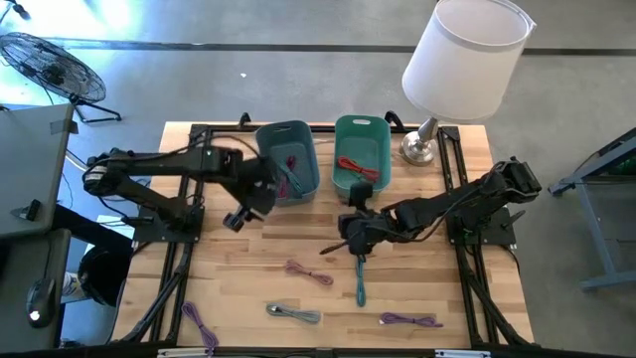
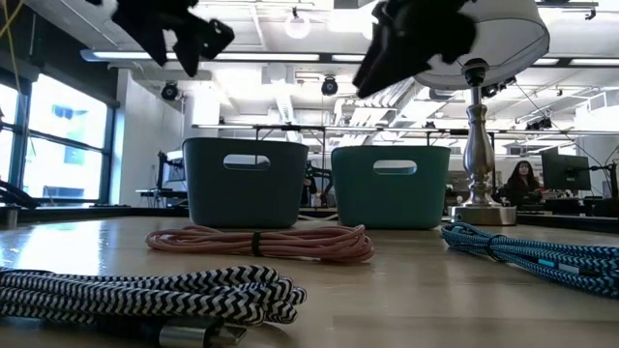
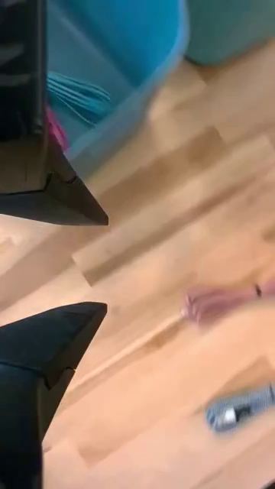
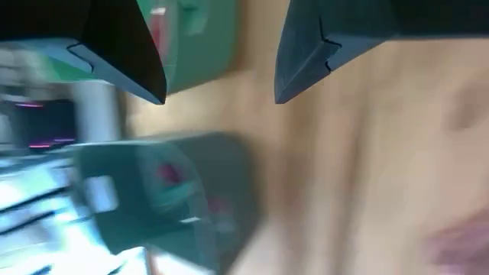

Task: Pick & Place USB Port
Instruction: Put the right violet charger cable into the green bin, then put the violet charger cable into the green bin

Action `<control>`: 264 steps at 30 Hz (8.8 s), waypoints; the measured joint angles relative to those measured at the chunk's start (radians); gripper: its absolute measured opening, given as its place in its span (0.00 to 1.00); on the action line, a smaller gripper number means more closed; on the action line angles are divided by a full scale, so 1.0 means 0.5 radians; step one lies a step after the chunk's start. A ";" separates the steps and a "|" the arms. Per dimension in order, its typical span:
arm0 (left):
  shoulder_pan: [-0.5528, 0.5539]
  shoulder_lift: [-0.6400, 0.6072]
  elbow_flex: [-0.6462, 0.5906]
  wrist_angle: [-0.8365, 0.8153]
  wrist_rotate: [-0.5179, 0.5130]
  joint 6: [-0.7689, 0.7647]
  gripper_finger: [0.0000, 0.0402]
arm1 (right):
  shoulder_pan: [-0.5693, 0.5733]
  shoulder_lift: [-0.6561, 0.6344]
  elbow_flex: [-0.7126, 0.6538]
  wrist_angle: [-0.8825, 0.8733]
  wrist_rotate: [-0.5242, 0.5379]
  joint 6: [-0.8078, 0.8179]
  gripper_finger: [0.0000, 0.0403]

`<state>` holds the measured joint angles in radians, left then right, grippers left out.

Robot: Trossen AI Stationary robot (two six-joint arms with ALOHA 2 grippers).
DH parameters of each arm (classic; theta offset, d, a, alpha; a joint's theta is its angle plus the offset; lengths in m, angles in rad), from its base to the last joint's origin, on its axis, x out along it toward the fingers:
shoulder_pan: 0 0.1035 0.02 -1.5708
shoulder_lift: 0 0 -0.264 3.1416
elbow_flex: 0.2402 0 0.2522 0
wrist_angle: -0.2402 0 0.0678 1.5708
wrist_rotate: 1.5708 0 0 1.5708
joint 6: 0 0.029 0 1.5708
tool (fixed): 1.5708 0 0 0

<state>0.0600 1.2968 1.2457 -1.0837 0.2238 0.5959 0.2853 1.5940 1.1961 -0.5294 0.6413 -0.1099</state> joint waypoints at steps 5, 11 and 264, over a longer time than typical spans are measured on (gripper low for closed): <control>-0.246 0.000 0.000 0.037 -0.063 -0.074 0.42 | 0.052 0.000 0.000 -0.265 -0.348 0.294 0.59; -0.512 0.001 -0.062 0.092 -0.212 -0.208 0.42 | 0.174 0.000 0.001 -0.617 -0.802 0.838 0.59; -2.360 0.958 -0.157 0.494 -0.085 -2.317 0.42 | 0.230 0.301 1.016 -0.516 -1.071 0.796 0.63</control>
<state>-1.1198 1.7760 1.1671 -0.8368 0.1815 -0.5628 0.4004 1.7447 1.7042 -0.7876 0.1059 0.2882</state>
